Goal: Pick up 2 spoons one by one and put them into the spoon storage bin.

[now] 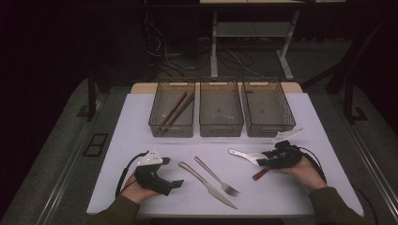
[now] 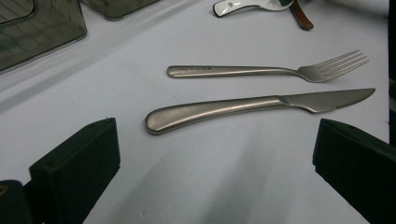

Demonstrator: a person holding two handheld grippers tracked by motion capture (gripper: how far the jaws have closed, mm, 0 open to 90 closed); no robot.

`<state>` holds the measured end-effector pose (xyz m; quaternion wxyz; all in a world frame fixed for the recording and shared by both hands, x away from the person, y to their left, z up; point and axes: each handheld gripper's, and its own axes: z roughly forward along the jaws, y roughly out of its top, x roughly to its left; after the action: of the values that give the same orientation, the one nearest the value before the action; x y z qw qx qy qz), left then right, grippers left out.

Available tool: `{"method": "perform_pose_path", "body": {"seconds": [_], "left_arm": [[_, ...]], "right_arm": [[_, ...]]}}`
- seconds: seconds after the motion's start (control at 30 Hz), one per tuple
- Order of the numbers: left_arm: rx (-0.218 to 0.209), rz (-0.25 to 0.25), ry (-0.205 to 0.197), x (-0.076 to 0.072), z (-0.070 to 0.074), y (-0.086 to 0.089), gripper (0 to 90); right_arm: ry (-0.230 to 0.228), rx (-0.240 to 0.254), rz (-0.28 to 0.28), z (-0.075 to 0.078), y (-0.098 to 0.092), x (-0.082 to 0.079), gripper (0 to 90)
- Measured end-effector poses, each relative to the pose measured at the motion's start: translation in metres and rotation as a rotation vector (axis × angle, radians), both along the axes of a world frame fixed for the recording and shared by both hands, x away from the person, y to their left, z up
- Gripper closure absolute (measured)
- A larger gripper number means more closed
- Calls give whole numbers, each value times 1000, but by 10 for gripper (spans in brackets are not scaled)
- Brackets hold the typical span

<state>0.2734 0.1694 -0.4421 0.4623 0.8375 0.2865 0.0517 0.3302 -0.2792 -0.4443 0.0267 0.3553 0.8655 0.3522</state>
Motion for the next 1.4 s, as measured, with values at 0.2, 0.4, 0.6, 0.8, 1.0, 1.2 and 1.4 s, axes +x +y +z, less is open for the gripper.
{"method": "perform_pose_path", "body": {"seconds": [0.2,0.4,0.6,0.8,1.0,1.2,1.4], "left_arm": [[1,-3,-2,0,0,0,0],[-1,-5,-5,-1,0,-1,9],[-2,-6,-6,-1,0,-1,10],[-4,-10,-9,-1,0,-1,10],[-4,-11,-8,-1,0,-1,9],[-1,-19,-10,-1,0,-1,10],[-7,-12,-11,0,0,-1,9]], "right_arm": [[5,-5,22,0,2,-1,649],[10,-5,42,0,4,-2,696],[15,-1,28,0,4,-2,744],[16,13,24,1,4,-2,787],[15,20,24,2,4,-2,807],[12,20,22,3,4,-2,812],[-11,26,12,6,3,-2,812]]}}
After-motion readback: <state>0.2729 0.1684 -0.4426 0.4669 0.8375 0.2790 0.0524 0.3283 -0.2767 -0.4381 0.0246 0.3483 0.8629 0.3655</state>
